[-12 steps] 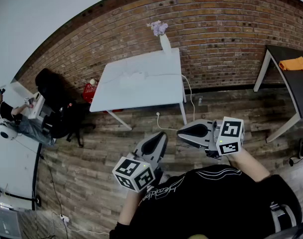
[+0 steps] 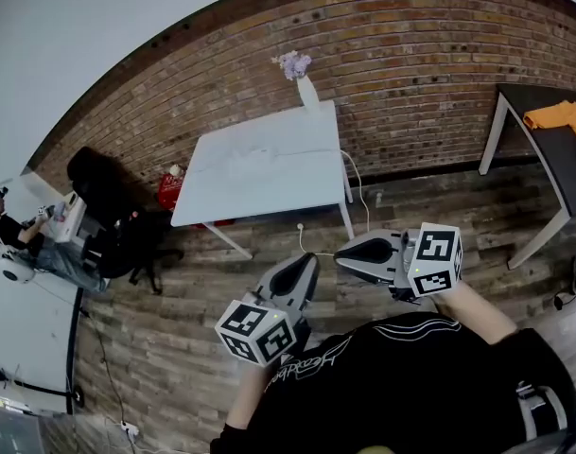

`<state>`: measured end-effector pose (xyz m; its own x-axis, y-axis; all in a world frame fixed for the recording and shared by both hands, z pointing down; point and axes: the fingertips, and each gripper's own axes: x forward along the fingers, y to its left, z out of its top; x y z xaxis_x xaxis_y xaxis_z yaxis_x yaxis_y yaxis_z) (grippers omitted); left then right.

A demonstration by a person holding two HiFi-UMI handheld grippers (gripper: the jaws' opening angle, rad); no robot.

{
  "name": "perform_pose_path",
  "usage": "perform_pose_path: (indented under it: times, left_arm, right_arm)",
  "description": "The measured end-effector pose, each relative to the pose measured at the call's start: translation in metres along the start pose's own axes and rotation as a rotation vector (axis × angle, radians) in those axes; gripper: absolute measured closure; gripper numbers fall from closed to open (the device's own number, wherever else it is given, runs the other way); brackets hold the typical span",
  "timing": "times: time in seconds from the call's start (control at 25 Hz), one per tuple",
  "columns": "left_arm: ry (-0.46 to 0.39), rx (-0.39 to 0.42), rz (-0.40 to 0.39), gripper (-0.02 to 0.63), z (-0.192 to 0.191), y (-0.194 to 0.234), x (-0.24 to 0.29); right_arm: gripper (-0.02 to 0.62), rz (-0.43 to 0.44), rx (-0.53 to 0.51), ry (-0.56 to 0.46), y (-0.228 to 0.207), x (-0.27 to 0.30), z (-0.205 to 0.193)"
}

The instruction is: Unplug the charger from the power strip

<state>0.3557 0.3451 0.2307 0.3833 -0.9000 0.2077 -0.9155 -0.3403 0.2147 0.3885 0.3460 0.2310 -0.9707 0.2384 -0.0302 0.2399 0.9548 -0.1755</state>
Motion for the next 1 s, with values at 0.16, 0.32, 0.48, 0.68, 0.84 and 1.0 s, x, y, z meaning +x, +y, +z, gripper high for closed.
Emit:
perform_pose_path:
  times: [0.16,0.32,0.48,0.68,0.84,1.0]
  left_arm:
    - [0.002,-0.016,0.002,0.594,-0.003,0.003,-0.002]
    - [0.034,-0.06,0.028,0.594,-0.018,0.017,0.003]
    - [0.078,-0.099,0.056,0.594,-0.029,0.04,0.002]
    - [0.074,-0.155,0.106,0.594,-0.026,0.098,-0.003]
    - [0.078,-0.21,0.131,0.594,-0.028,0.15,0.006]
    - [0.1,-0.242,0.15,0.594,-0.028,0.207,0.017]
  right_arm:
    - [0.598,-0.044,0.025,-0.012,-0.008,-0.003,-0.001]
    - [0.598,-0.029,0.078,-0.002,-0.019,0.002,-0.015]
    - [0.598,-0.013,0.146,0.009,-0.035,0.023,-0.028]
    - [0.598,-0.015,0.185,0.026,-0.061,0.058,-0.04]
    - [0.598,-0.051,0.242,0.016,-0.097,0.081,-0.051]
    - [0.598,-0.086,0.288,0.001,-0.136,0.113,-0.056]
